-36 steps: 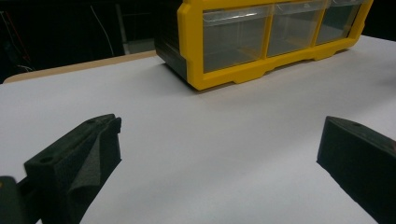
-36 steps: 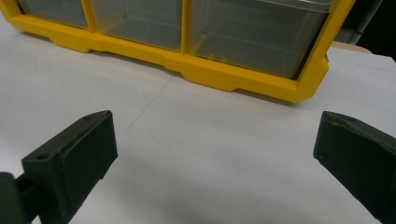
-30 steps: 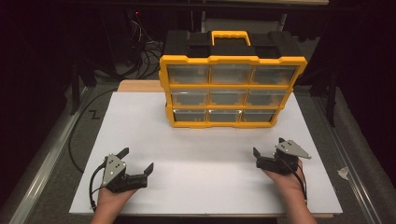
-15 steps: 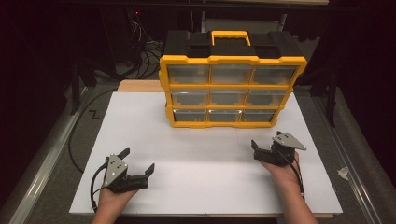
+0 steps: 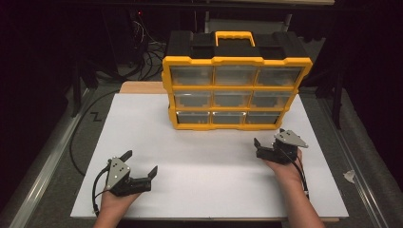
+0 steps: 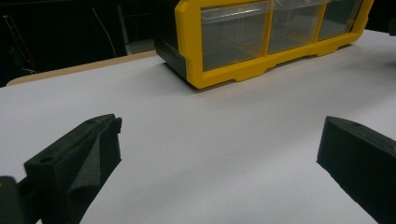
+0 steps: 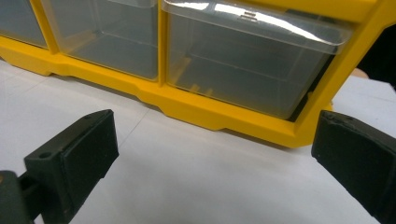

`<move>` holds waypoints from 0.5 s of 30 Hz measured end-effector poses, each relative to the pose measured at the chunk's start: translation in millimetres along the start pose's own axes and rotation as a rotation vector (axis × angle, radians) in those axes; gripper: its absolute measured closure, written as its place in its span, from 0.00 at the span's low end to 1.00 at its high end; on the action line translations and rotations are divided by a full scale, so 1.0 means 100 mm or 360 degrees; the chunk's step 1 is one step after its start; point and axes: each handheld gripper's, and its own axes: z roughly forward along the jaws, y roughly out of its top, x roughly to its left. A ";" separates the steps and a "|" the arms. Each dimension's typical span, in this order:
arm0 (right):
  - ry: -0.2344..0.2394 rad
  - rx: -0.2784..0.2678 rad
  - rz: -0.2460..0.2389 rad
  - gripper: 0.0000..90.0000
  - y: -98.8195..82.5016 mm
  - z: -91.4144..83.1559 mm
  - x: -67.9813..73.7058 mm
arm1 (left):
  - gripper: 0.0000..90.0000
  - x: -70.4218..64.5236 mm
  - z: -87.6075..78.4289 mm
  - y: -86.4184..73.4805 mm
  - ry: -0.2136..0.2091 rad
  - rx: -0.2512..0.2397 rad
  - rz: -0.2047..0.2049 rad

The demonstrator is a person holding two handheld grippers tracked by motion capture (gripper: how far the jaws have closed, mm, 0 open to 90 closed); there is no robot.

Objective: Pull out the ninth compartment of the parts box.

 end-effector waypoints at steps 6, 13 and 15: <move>-0.0013 0.0013 -0.0049 0.01 -0.01 -0.06 -0.01 | 0.00 0.00 0.00 0.00 -0.0003 0.0003 0.0003; -0.0028 0.0031 -0.0093 0.01 -0.05 -0.14 -0.05 | 0.00 0.01 -0.01 -0.01 0.0005 -0.0002 0.0006; -0.0034 0.0040 -0.0101 0.01 -0.07 -0.16 -0.06 | 0.00 0.01 -0.01 -0.01 0.0005 -0.0001 0.0007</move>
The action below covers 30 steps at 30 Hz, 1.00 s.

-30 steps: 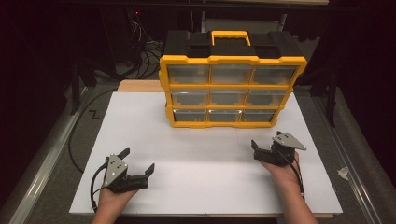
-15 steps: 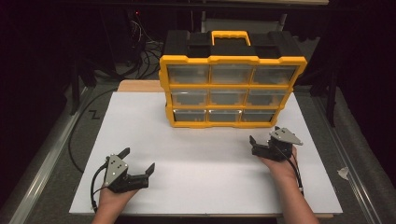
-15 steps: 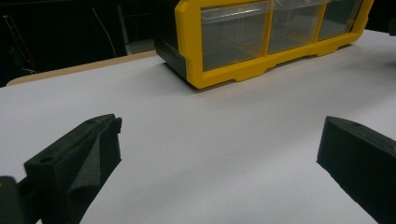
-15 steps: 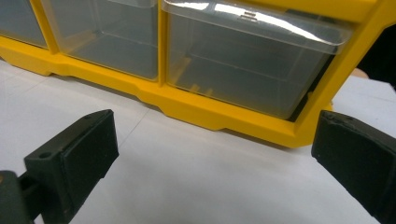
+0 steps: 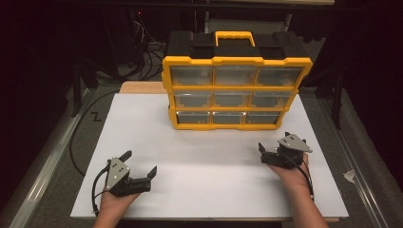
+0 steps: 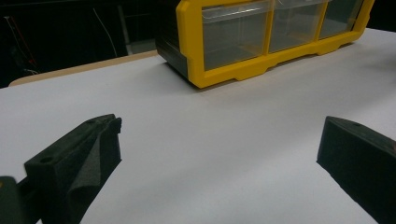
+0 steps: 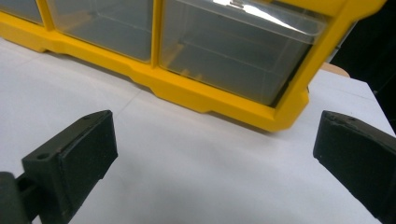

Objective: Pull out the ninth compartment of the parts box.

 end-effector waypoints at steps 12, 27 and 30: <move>-0.0048 0.0059 -0.0176 0.01 -0.04 -0.01 0.05 | 0.00 0.02 -0.01 0.00 0.0009 -0.0002 -0.0006; -0.0091 0.0157 -0.0458 0.01 -0.06 0.01 0.18 | 0.00 0.01 -0.01 0.00 0.0009 0.0001 0.0003; -0.0109 0.0170 -0.0514 0.01 -0.06 0.01 0.20 | 0.00 0.01 -0.01 0.00 0.0010 0.0002 0.0005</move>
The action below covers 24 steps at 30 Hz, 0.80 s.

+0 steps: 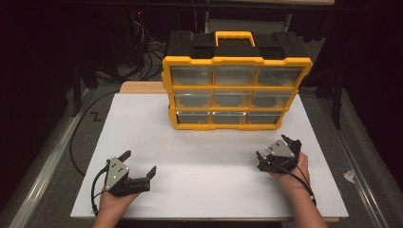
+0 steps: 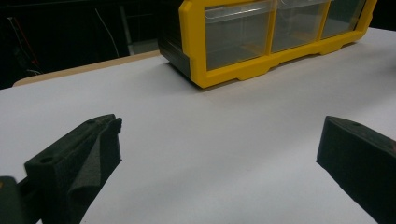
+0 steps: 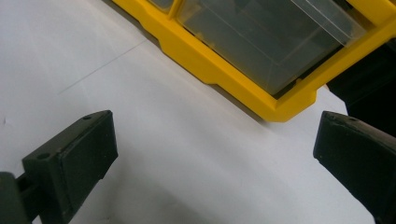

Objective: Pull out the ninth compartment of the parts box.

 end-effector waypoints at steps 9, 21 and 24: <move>-0.0041 -0.0007 -0.0171 0.01 0.04 -0.04 0.07 | 0.00 0.00 0.00 0.00 -0.0002 0.0001 -0.0002; -0.0125 0.0010 -0.0467 0.01 0.08 -0.07 0.18 | 0.00 0.00 0.00 0.00 -0.0006 -0.0003 -0.0003; -0.0127 0.0008 -0.0483 0.01 0.09 -0.07 0.20 | 0.00 0.00 0.00 0.00 -0.0006 -0.0004 -0.0003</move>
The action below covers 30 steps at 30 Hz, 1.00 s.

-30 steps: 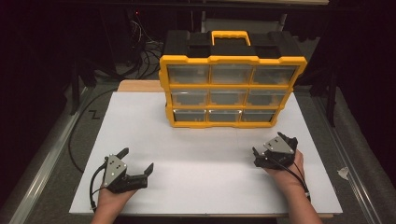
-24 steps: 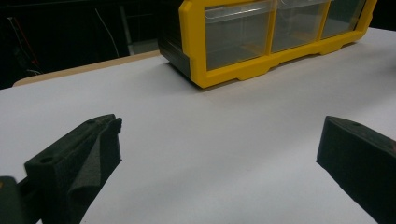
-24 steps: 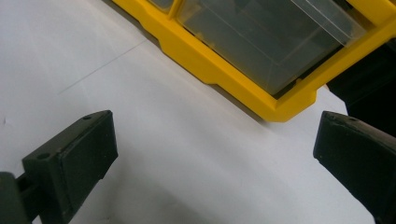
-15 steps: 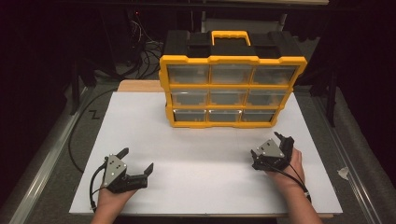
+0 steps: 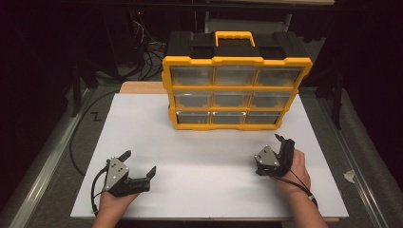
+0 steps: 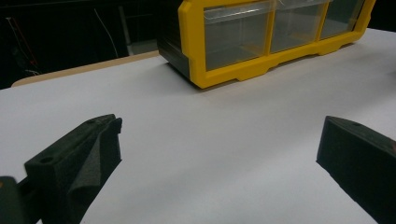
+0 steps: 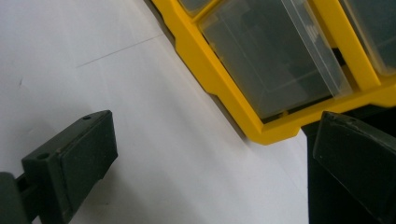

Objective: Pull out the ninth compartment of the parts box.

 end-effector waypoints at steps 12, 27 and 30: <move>-0.0065 0.0009 -0.0273 0.01 0.08 -0.05 0.08 | 0.00 0.00 0.00 0.00 -0.0001 0.0001 0.0003; -0.0157 0.0030 -0.0566 0.01 0.15 -0.09 0.17 | 0.00 0.01 0.00 0.00 -0.0001 0.0000 0.0003; -0.0176 0.0032 -0.0617 0.01 0.15 -0.09 0.18 | 0.00 0.01 0.00 0.00 -0.0001 0.0000 0.0003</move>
